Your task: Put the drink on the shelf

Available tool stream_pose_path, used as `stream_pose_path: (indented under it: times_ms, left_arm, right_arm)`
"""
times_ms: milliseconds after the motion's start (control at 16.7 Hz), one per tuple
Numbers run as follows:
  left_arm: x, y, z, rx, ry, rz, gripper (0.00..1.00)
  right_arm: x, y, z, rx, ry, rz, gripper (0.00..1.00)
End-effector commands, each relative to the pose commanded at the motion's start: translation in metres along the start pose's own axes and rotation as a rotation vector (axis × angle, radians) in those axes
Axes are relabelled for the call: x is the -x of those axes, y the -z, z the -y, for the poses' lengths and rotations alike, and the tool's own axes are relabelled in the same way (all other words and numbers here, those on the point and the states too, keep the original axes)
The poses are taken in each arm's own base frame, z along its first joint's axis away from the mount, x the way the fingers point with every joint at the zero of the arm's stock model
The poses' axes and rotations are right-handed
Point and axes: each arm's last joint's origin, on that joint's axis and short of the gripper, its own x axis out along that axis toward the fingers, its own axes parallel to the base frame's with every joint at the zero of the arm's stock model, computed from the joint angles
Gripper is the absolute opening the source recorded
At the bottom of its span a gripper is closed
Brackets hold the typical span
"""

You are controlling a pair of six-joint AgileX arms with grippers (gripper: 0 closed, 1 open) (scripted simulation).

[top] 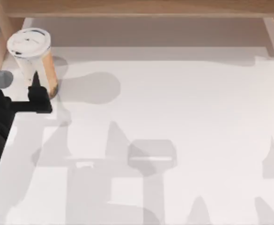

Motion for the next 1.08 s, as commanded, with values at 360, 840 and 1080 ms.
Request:
stream_pose_path:
  times_ms: [360,840,1080]
  left_arm:
    - [-0.023,0.041,0.01,-0.005,-0.001,-0.006,1.0]
    - [-0.025,0.045,0.01,-0.005,-0.005,-0.005,1.0]
    - [-0.051,0.046,0.012,-0.005,-0.001,-0.002,1.0]
  right_arm:
    - [0.0,0.0,0.0,0.0,0.0,0.0,1.0]
    - [0.0,0.0,0.0,0.0,0.0,0.0,1.0]
    - [0.0,0.0,0.0,0.0,0.0,0.0,1.0]
